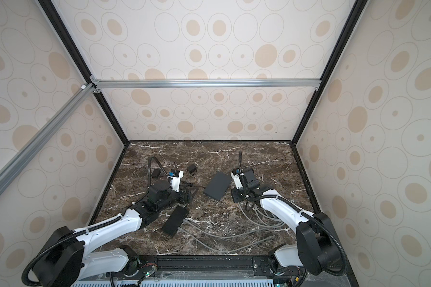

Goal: Insert the plug into the switch port
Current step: 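Lift the RJ45 plug toward the switch with the right gripper while the left gripper advances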

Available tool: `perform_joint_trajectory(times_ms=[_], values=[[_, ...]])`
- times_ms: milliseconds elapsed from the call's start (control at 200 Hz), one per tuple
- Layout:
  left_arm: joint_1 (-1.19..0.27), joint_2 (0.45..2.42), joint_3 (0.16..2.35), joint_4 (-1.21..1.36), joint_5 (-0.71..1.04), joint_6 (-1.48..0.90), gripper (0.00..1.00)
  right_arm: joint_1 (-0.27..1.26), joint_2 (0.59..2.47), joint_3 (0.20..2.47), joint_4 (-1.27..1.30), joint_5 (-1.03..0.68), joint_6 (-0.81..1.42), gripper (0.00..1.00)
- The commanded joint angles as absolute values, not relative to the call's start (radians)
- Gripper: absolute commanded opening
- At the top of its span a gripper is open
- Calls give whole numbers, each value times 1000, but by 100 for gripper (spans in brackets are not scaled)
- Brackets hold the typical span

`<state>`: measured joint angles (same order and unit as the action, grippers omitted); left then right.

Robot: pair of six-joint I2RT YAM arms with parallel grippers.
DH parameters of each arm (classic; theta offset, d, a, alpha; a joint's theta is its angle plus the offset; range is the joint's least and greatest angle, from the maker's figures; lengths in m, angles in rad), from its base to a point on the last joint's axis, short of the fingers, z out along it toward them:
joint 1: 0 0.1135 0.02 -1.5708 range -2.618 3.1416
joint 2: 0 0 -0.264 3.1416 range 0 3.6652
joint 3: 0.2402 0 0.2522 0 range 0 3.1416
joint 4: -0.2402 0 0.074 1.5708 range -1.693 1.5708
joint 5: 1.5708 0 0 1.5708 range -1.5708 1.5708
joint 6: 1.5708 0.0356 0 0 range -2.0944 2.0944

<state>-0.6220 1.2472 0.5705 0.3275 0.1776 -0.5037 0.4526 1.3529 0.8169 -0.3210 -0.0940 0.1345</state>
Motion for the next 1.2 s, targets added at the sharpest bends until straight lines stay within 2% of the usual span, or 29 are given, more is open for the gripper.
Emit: perform_joint_trajectory(times_ms=[0, 215, 545, 710, 925, 990, 1045, 1195], values=[[-612, 1318, 639, 339, 175, -430, 77, 458, 1360, 815, -330, -82, 159, 0], [-588, 1438, 703, 344, 164, -338, 77, 459, 1441, 877, -412, -70, 165, 0], [-481, 1323, 485, 550, 248, -478, 79, 470, 1499, 840, -361, -40, 221, 0], [-477, 1253, 394, 623, 263, -525, 76, 484, 1520, 820, -319, -21, 247, 0], [-479, 1168, 316, 658, 239, -555, 79, 515, 1581, 827, -239, -13, 269, 0], [-478, 1156, 301, 660, 242, -562, 82, 527, 1606, 842, -225, -1, 273, 0], [-477, 1137, 282, 667, 237, -573, 98, 537, 1619, 852, -210, 7, 276, 0], [-478, 1068, 226, 675, 216, -595, 98, 558, 1664, 882, -177, 33, 283, 0]])
